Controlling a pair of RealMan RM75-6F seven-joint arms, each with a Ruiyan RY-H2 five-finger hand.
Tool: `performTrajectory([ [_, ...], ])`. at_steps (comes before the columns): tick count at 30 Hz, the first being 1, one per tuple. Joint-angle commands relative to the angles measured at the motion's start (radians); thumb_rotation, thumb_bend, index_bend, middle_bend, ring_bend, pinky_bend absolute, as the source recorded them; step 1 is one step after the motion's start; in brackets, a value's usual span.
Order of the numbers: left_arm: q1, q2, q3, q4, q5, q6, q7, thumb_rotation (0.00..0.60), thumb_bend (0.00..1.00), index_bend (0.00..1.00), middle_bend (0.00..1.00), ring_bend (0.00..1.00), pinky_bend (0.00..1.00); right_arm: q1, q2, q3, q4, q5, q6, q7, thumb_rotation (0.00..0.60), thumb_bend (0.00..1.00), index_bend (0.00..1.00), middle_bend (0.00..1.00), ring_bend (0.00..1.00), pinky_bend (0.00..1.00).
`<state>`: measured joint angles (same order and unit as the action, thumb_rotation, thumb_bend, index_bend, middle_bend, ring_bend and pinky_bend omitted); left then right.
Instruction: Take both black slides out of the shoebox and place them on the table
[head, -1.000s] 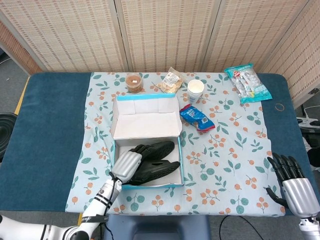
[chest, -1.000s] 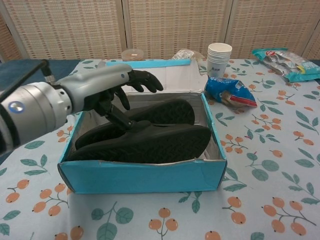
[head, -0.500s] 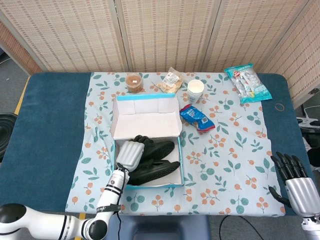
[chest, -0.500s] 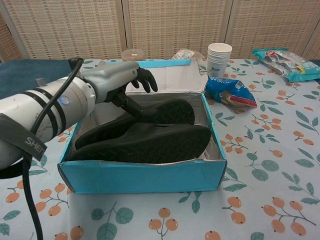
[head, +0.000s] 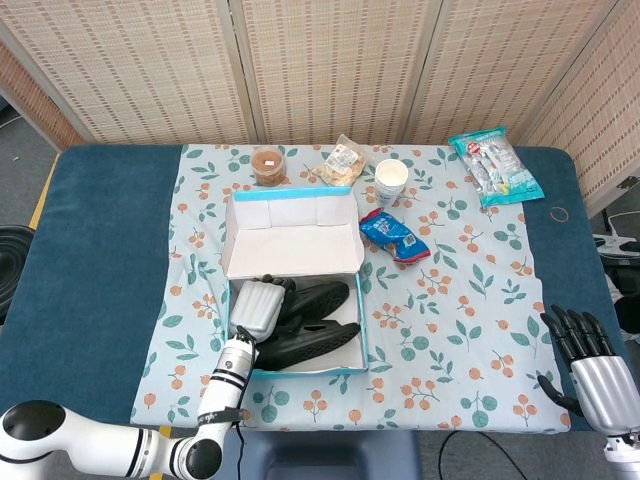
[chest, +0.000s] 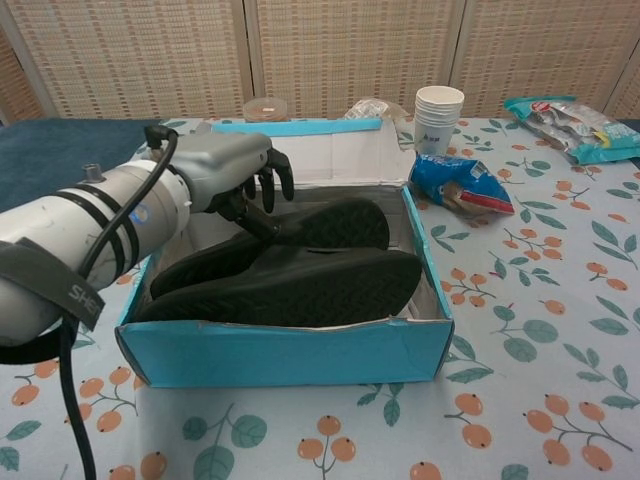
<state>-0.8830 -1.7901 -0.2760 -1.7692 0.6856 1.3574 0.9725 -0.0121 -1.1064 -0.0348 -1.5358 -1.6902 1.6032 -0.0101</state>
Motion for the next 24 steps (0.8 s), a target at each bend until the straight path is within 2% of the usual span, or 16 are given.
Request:
performTrajectory([
  [1,-0.007,-0.009,0.002,0.02,-0.025,0.001,0.016,0.421,0.31,0.33,0.38,0.31,0.47,-0.001,0.002,0.001,-0.001,0.0,0.003,0.002,0.6,0.16,0.0,0.0,0.0,0.0],
  [4,-0.011,-0.002,-0.008,0.003,-0.075,-0.017,0.025,0.417,0.31,0.33,0.38,0.31,0.48,-0.003,0.002,0.003,0.0,0.002,0.008,0.006,0.6,0.16,0.0,0.0,0.0,0.0],
  [10,-0.027,-0.002,-0.005,-0.001,-0.086,-0.009,0.046,0.408,0.31,0.33,0.38,0.31,0.49,0.0,0.004,-0.002,0.0,-0.005,-0.001,0.006,0.6,0.16,0.0,0.0,0.0,0.0],
  [20,-0.059,0.008,-0.015,0.003,-0.166,-0.02,0.093,0.379,0.31,0.32,0.37,0.3,0.49,-0.001,0.006,-0.004,-0.001,-0.005,-0.003,0.008,0.6,0.16,0.0,0.0,0.0,0.0],
  [24,-0.068,0.022,-0.039,-0.005,-0.214,-0.044,0.085,0.377,0.31,0.33,0.36,0.3,0.49,-0.001,0.007,-0.003,-0.003,-0.003,-0.003,0.009,0.6,0.16,0.0,0.0,0.0,0.0],
])
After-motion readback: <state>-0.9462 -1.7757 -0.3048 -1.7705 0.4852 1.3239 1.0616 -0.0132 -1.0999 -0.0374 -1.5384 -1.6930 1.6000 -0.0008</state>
